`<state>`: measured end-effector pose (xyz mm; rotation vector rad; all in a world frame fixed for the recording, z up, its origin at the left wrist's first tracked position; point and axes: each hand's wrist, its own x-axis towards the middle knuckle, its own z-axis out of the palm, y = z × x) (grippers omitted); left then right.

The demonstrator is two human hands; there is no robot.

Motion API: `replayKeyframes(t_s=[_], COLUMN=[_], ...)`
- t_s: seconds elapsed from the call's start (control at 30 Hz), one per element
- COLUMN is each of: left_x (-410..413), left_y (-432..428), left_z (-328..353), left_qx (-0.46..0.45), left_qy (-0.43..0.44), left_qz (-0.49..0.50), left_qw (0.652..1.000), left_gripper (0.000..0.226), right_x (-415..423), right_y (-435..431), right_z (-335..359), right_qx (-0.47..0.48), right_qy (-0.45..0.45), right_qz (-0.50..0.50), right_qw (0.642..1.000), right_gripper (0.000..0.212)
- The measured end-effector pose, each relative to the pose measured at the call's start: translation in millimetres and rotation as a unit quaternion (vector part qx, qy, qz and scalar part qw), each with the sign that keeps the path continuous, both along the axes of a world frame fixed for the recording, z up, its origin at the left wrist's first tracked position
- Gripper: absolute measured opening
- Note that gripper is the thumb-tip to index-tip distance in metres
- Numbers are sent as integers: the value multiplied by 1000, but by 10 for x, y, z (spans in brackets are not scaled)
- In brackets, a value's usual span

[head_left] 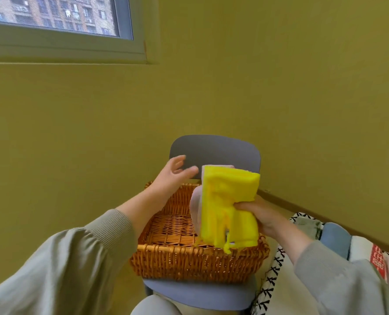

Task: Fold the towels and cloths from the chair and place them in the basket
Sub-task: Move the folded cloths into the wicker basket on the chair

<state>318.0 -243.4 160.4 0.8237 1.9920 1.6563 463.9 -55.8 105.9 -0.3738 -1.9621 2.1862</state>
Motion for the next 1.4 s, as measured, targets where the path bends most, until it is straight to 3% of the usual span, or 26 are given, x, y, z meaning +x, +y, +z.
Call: replayKeyframes(t_s=[0.07, 0.13, 0.23, 0.3, 0.33, 0.4, 0.43, 0.5, 0.57, 0.73, 0.87, 1.03, 1.13, 1.2, 1.3, 1.4], left_x=[-10, 24, 216, 299, 322, 331, 322, 326, 313, 117, -3, -210, -358, -446, -557, -651], left_y=[12, 41, 61, 76, 85, 88, 89, 95, 79, 63, 103, 70, 48, 28, -63, -146], left_z=[-167, -405, -623, -664, -660, -604, -579, -544, -529, -669, -705, -831, -935, -979, -1049, -1146], left_qx=[34, 21, -6, 20, 32, 54, 55, 39, 26, 38, 25, 90, 146, 172, 139, 79], left_qy=[-194, -348, -439, -468, -467, -451, -438, -400, -370, -371, -366, -376, -397, -409, -367, -285], left_qz=[64, 51, 19, 20, 26, 32, 25, 22, 36, 68, 117, 108, 89, 50, -47, -125], left_qw=[978, 936, 898, 883, 883, 890, 897, 916, 928, 925, 923, 916, 902, 895, 919, 947], left_gripper=[67, 76, 84, 79, 74, 61, 54, 40, 35, 36, 43, 32, 53, 65, 76, 100], right_x=[33, 61, 71, 62, 60, 7, -14, -23, -44, -159, -356, -658, -829, -924, -1087, -1248], right_y=[33, -3, -135, -146, -156, -41, -37, 41, 90, 22, -24, -124, -240, -242, -203, -171], right_z=[-37, -1, 122, 124, 132, 7, -31, -137, -172, -85, -78, -108, -167, -239, -351, -440], right_qx=[-83, -136, -161, -168, -182, -186, -184, -132, -111, -88, -36, -1, -1, -8, -28, -19], right_qy=[-25, -18, 40, 52, 49, 30, 10, -52, -87, -105, -150, -148, -134, -134, -145, -175], right_qz=[-2, -28, -80, -143, -151, -85, -45, 13, 53, 83, 167, 180, 159, 138, 92, 71], right_qw=[996, 990, 983, 974, 971, 978, 982, 990, 989, 987, 974, 972, 978, 981, 985, 982], right_gripper=[79, 67, 35, 66, 66, 33, 28, 86, 104, 108, 106, 103, 93, 72, 49, 49])
